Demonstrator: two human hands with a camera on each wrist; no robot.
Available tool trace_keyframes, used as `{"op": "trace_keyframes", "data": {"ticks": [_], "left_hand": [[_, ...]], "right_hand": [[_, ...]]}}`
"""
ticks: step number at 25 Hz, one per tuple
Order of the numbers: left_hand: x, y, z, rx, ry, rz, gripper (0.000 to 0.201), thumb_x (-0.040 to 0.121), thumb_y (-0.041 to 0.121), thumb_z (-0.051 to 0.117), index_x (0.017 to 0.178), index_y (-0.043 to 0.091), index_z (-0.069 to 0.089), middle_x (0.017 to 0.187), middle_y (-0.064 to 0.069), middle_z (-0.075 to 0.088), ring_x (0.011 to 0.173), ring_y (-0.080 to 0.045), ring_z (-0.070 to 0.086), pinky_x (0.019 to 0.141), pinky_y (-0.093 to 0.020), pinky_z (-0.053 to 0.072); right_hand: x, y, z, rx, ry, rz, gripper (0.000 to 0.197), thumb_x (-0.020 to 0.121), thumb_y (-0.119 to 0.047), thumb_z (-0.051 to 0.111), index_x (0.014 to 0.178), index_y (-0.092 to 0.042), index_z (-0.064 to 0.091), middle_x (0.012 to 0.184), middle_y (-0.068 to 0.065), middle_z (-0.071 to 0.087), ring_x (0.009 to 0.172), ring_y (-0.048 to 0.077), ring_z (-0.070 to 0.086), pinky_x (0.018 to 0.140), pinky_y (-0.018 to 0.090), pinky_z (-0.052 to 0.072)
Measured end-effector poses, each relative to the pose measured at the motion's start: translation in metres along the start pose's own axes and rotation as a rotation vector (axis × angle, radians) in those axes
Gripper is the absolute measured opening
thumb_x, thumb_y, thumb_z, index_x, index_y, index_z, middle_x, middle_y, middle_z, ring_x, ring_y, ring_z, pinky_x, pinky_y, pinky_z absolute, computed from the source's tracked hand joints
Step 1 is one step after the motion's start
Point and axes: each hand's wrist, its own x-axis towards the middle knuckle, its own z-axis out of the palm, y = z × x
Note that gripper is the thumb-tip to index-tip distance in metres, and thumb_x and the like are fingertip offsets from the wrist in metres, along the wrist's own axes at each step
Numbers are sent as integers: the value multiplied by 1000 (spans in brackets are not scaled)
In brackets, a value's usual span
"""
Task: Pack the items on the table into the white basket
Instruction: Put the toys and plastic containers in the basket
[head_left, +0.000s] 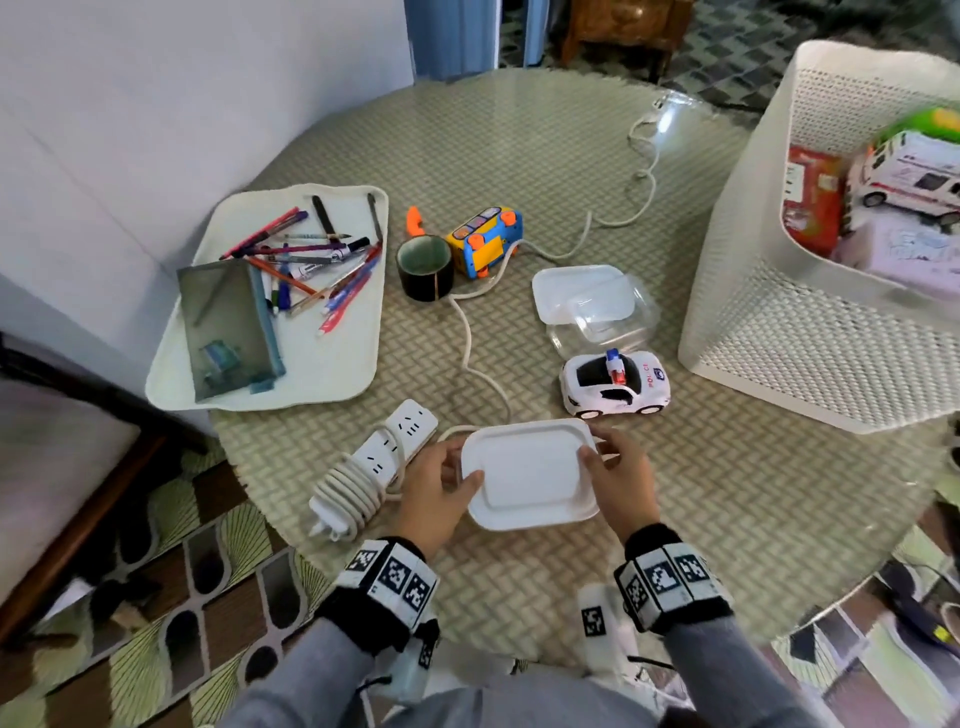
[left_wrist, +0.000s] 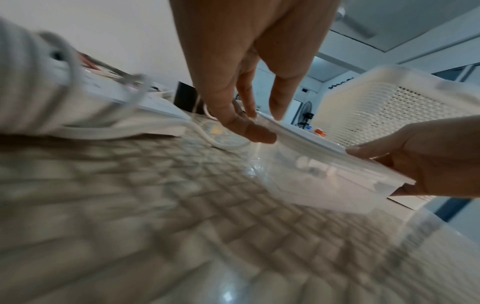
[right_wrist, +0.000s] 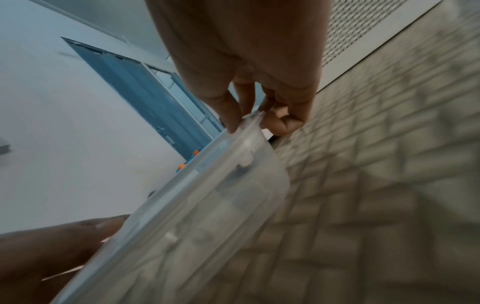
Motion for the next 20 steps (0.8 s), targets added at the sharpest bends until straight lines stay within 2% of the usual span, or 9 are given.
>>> {"op": "trace_keyframes", "data": {"ticks": [3,7,10,14,17,20], "left_hand": [[13,14,31,2,-26,78,24,91,16,60,114,10,57,95,-3,56,75,-9,52,68,-13,42],[29,35,82,15,-30,85,20,93,22,57,109,9,56,93,-2,52,71,-7,47,70,-21,41],[42,44,113,-28,31,48,17,94,27,55,97,10,55,90,-9,57,75,-18,51,72,-32,44],[42,54,144,-41,32,38,17,96,31,51,92,14,50,84,-3,58,74,-17,51,65,-26,35],[41,56,161,-73,33,91,16,96,29,51,91,14,49,78,1,56,71,-16,51,61,-19,34],[45,54,170,-99,55,138,14,95,25,54,89,13,51,77,-3,57,71,-19,51,63,-20,35]], "right_hand": [[5,16,-26,29,84,47,22,94,-18,56,110,-7,65,103,12,65,88,22,56,78,30,42],[8,37,-61,41,243,166,28,98,-32,49,96,-8,64,92,8,66,86,23,58,73,33,43],[6,41,-75,58,285,194,29,97,-35,48,96,-10,61,94,7,65,86,25,59,71,31,41],[12,51,-93,22,326,197,25,97,-38,48,95,-14,58,99,9,66,89,26,60,77,34,45],[20,63,-103,-51,343,132,25,96,-40,48,94,-16,57,96,10,67,86,26,61,73,34,47],[25,73,-107,-86,319,80,34,90,-56,43,90,-23,53,92,6,67,83,27,63,73,44,53]]}}
